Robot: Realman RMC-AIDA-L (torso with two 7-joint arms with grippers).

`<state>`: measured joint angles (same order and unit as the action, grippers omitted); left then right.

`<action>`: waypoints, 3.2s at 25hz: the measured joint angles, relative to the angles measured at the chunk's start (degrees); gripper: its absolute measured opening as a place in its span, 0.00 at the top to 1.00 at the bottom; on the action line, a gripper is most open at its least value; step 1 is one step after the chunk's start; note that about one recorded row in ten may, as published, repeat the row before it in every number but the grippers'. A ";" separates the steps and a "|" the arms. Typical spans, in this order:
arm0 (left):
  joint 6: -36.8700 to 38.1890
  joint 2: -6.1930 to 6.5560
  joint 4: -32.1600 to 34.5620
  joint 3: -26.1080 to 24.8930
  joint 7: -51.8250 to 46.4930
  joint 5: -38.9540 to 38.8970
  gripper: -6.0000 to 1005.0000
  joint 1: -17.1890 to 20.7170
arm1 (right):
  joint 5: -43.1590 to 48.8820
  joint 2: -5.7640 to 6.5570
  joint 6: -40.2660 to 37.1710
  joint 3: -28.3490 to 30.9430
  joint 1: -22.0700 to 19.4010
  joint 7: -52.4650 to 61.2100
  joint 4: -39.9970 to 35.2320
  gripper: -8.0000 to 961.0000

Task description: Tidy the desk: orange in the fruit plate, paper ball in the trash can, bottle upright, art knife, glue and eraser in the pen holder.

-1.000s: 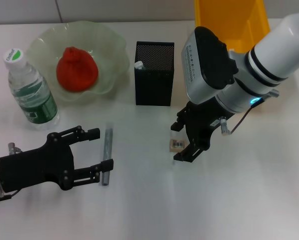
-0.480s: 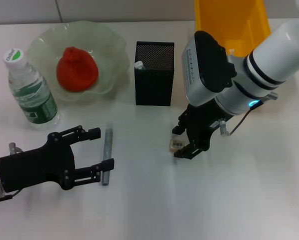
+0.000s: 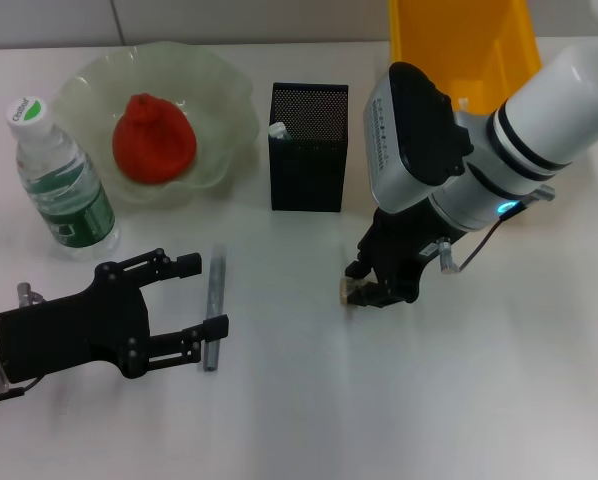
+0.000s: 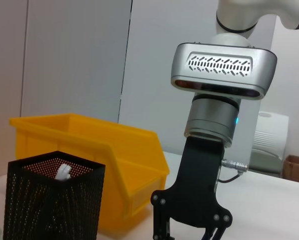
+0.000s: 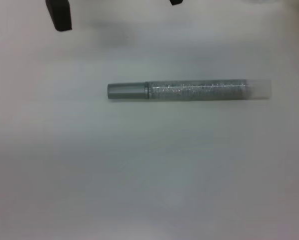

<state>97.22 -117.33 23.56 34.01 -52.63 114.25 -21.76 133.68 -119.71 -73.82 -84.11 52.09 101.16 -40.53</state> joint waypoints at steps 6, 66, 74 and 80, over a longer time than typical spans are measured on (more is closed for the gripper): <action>0.17 0.00 0.02 -0.09 -0.06 0.00 0.20 -0.04 | 0.19 0.00 0.00 -0.62 0.05 0.00 0.28 0.69; 2.46 -0.49 -0.25 -0.97 0.10 -2.37 0.20 0.58 | -57.73 0.50 7.40 18.70 -14.16 -41.33 12.91 0.71; 2.46 -0.40 -0.37 -0.97 0.39 -2.45 0.20 0.54 | -57.59 0.53 8.92 17.94 -13.50 -40.58 13.18 0.71; 2.45 -0.32 -0.38 -0.96 0.41 -2.46 0.20 0.50 | -57.56 0.50 10.24 17.80 -13.18 -40.55 13.17 0.65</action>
<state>99.67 -117.65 23.19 33.05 -52.22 111.79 -21.27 76.12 -119.21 -63.58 -66.31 38.91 60.60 -27.37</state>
